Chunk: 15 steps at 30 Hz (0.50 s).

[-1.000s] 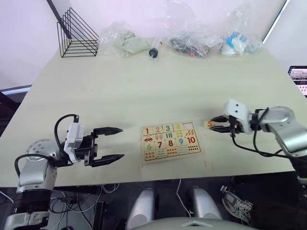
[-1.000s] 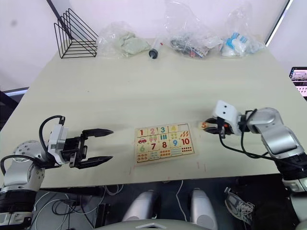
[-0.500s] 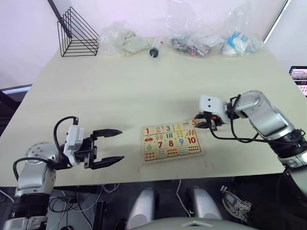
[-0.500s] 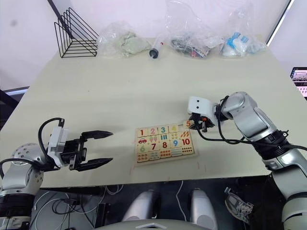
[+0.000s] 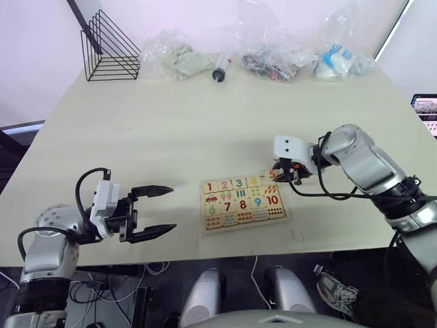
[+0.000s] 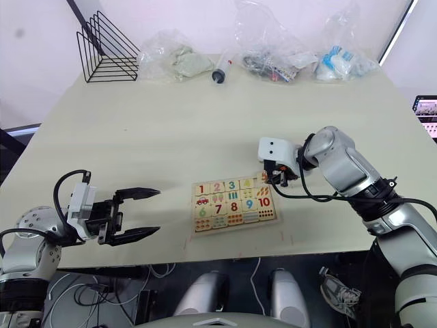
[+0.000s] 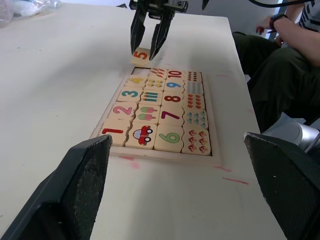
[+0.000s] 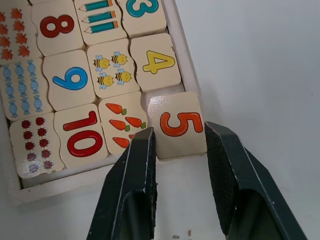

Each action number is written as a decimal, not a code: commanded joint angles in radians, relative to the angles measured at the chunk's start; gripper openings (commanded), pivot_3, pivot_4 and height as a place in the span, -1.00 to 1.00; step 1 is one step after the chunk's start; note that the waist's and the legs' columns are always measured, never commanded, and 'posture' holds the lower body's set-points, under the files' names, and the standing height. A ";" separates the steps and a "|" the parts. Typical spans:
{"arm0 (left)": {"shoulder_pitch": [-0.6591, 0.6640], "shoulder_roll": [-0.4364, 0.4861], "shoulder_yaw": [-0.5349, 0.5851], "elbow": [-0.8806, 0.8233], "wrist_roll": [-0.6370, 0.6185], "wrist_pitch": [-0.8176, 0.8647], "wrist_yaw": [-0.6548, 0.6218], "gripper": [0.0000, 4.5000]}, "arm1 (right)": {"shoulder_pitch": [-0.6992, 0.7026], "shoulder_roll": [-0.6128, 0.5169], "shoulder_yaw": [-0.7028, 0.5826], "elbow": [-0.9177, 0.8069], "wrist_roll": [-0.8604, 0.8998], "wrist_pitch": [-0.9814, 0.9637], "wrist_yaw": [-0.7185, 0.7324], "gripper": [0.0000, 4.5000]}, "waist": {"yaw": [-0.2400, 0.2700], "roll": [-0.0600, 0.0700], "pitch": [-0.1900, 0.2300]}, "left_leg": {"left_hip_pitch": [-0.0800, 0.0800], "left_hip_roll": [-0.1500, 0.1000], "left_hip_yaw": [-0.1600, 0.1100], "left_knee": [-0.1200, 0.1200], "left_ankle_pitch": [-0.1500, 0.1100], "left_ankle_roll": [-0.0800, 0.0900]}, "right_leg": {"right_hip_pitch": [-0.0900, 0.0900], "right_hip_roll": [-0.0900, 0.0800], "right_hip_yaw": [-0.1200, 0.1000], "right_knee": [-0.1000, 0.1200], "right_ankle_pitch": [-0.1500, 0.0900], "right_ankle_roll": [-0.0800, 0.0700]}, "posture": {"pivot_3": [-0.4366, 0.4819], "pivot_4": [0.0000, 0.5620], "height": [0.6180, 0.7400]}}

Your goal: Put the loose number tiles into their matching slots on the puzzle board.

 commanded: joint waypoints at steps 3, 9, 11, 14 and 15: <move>0.004 0.002 0.027 -0.015 -0.016 -0.017 0.004 1.00 | -0.033 0.006 0.005 0.002 -0.023 -0.014 0.011 -0.62 | -0.001 0.000 0.000 | 0.000 0.000 0.000 0.000 0.000 0.000 | 0.000 0.000 0.000 0.000 0.000 0.000 | -0.05 -0.47 1.00; 0.013 0.002 0.031 -0.015 -0.017 -0.021 0.004 1.00 | -0.033 0.016 0.013 0.015 -0.037 -0.026 0.014 -0.62 | -0.001 0.000 0.000 | 0.000 0.000 0.000 0.000 0.000 0.000 | 0.000 0.000 0.000 0.000 0.000 0.000 | -0.05 -0.47 1.00; 0.017 0.003 0.031 -0.013 -0.017 -0.025 0.001 1.00 | -0.032 0.018 0.017 0.019 -0.039 -0.029 0.018 -0.62 | -0.001 0.000 0.000 | 0.000 0.000 0.000 0.000 0.000 0.000 | 0.000 0.000 0.000 0.000 0.000 0.000 | -0.05 -0.47 1.00; 0.019 0.004 0.030 -0.007 -0.017 -0.030 -0.001 1.00 | -0.032 0.024 0.021 0.028 -0.043 -0.036 0.020 -0.62 | -0.001 0.000 0.000 | 0.000 0.000 0.000 0.000 0.000 0.000 | 0.000 0.000 0.000 0.000 0.000 0.000 | -0.05 -0.47 1.00; 0.020 0.004 0.030 -0.007 -0.018 -0.031 -0.002 1.00 | -0.033 0.026 0.022 0.031 -0.045 -0.038 0.020 -0.62 | -0.001 0.000 0.000 | 0.000 0.000 0.000 0.000 0.000 0.000 | 0.000 0.000 0.000 0.000 0.000 0.000 | -0.05 -0.47 1.00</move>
